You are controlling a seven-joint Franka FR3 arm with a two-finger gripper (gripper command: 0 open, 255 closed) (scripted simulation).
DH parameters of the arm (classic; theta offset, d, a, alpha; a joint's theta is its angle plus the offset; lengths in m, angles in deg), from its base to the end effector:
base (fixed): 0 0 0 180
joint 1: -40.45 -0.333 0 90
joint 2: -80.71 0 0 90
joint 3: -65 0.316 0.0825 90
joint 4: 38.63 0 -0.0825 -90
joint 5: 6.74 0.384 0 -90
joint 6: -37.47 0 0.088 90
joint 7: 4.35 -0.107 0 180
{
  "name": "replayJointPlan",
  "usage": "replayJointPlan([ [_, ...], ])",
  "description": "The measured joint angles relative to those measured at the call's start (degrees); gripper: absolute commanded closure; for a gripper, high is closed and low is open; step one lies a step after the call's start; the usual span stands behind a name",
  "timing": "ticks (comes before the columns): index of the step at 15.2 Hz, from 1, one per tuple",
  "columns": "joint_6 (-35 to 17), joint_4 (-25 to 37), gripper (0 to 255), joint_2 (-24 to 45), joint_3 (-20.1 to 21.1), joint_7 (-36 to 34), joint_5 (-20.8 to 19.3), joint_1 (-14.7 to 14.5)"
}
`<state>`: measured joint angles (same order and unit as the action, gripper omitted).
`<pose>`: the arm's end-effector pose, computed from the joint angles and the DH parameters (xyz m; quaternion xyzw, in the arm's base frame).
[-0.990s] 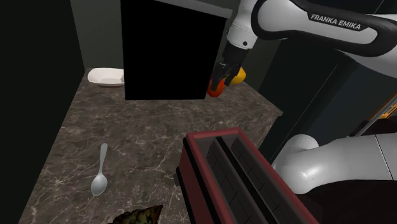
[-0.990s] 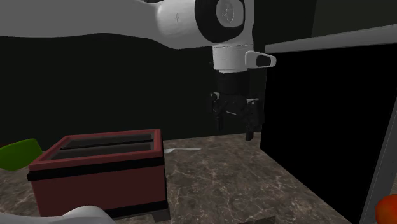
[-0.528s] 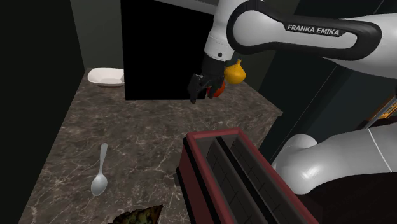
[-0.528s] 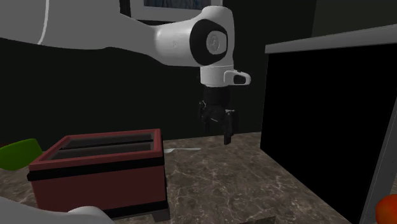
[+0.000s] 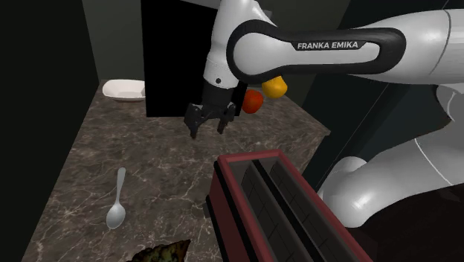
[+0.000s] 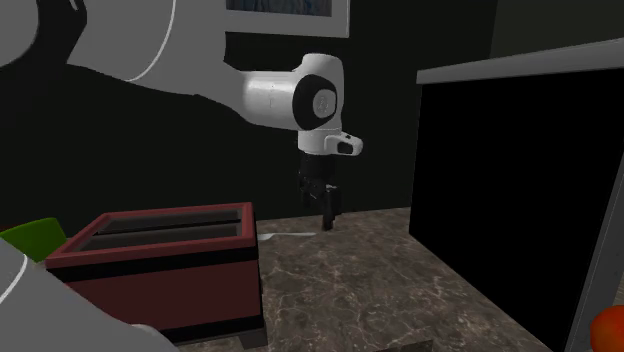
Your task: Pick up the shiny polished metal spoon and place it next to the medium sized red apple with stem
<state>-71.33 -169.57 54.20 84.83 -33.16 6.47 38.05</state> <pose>0.3840 0.1911 0.5238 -0.9933 0.1063 -0.0118 0.0429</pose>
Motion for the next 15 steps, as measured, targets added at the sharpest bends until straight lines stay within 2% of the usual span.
replayJointPlan([
  [7,-6.07,6.07,0,12.44,6.93,-12.17,0.55,-0.20],
  [15,-12.04,17.50,0,30.74,12.24,-27.62,-5.15,-2.08],
])
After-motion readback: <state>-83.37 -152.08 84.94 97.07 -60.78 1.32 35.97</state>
